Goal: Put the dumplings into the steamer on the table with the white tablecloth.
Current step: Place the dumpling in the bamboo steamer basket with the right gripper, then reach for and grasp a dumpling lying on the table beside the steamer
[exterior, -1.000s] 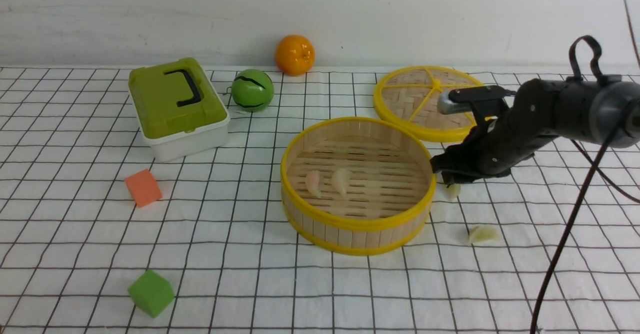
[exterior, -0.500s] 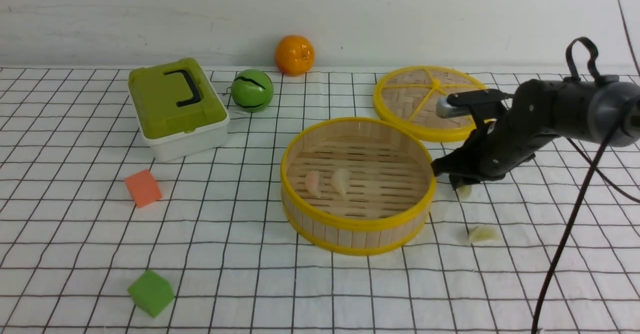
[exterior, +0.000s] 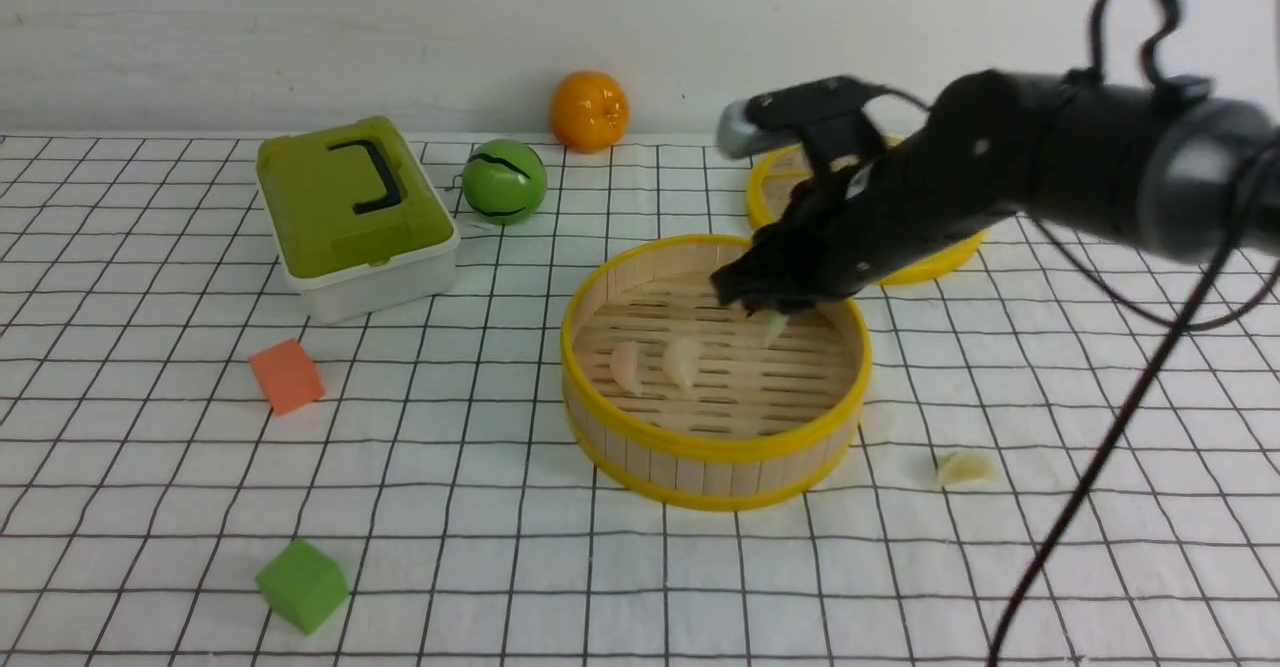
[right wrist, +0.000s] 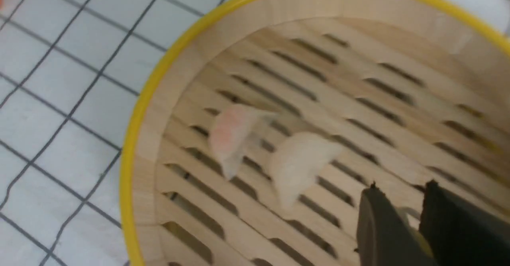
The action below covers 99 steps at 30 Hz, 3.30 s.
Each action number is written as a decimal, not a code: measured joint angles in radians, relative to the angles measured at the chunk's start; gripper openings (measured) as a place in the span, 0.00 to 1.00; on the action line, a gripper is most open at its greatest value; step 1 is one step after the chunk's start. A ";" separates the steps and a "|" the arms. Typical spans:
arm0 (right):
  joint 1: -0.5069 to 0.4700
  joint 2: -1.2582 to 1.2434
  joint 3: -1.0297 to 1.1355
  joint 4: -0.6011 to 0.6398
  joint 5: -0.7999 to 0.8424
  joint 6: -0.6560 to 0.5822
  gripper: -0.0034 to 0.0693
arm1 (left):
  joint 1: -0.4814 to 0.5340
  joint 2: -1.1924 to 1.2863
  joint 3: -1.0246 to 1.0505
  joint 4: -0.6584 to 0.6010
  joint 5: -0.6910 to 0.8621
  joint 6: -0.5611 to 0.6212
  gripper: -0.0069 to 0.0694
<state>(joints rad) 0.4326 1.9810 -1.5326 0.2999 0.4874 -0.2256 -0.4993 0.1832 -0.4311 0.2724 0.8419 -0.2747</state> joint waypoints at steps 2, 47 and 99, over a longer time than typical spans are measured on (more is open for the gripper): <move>0.011 0.042 0.001 0.003 -0.032 -0.001 0.23 | 0.000 -0.060 0.033 0.027 -0.011 0.000 0.09; -0.304 -0.207 0.397 -0.025 0.254 0.092 0.48 | 0.000 -0.200 0.092 0.066 -0.075 -0.002 0.12; -0.274 -0.123 0.414 -0.109 -0.181 0.063 0.53 | 0.000 -0.200 0.092 0.072 -0.068 -0.004 0.12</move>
<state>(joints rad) 0.1588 1.8578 -1.1182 0.1906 0.3064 -0.1628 -0.4993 -0.0164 -0.3393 0.3441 0.7735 -0.2789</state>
